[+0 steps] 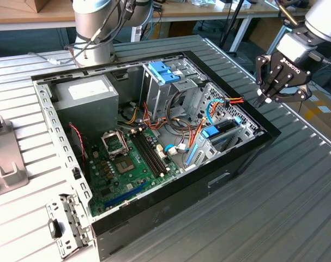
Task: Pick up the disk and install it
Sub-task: 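Insert the first disk wire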
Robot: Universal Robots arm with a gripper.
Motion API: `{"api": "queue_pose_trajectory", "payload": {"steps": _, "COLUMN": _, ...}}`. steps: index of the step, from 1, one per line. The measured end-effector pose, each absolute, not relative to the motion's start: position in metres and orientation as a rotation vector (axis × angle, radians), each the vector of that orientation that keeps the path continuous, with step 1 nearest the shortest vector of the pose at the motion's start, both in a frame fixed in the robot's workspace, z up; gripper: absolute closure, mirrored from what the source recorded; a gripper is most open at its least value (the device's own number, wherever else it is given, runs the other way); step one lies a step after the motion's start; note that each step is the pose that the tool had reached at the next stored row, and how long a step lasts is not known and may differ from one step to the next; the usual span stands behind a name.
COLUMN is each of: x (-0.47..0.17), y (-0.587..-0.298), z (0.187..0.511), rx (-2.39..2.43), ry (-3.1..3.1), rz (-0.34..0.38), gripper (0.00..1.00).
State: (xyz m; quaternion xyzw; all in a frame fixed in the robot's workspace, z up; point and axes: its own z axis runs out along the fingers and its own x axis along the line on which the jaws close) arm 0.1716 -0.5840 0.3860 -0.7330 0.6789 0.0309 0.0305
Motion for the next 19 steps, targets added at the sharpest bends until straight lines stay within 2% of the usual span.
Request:
{"api": "queue_pose_trajectory", "payload": {"steps": 9, "x": 0.169, "y": -0.566, "z": 0.380, "rx": -2.260, "ry": 2.091, "rz": 0.095, "gripper": 0.89}}
{"api": "queue_pose_trajectory", "payload": {"steps": 19, "x": 0.169, "y": -0.565, "z": 0.379, "rx": -2.260, "ry": 2.091, "rz": 0.095, "gripper": 0.89}}
